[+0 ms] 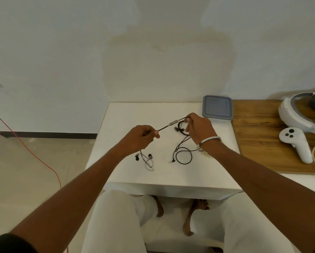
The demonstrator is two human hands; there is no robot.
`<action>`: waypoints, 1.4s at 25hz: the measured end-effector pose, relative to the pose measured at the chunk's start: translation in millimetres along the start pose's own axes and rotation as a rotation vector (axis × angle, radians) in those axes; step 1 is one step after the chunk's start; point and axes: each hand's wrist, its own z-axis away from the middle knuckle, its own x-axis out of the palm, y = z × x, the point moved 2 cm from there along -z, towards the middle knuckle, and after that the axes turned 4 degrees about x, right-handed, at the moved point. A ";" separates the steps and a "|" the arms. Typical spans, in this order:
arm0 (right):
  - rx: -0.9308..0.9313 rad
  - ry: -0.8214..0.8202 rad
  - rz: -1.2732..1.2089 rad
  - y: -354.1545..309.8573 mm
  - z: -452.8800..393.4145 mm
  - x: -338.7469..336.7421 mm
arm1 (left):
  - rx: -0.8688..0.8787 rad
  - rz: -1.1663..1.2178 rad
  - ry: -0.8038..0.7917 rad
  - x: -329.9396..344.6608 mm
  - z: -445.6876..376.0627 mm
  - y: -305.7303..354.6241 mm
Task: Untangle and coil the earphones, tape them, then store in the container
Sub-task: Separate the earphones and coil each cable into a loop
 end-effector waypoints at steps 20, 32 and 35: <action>-0.386 -0.179 0.227 -44.2 5.5 2.9 | -0.022 0.116 -0.094 -4.9 1.8 11.9; 0.002 -0.052 0.322 -8.1 -5.3 -5.4 | -0.051 0.391 -0.280 -8.7 7.5 4.4; 0.056 -0.243 0.423 -9.9 1.2 0.1 | -0.038 0.358 -0.230 -5.9 6.0 2.0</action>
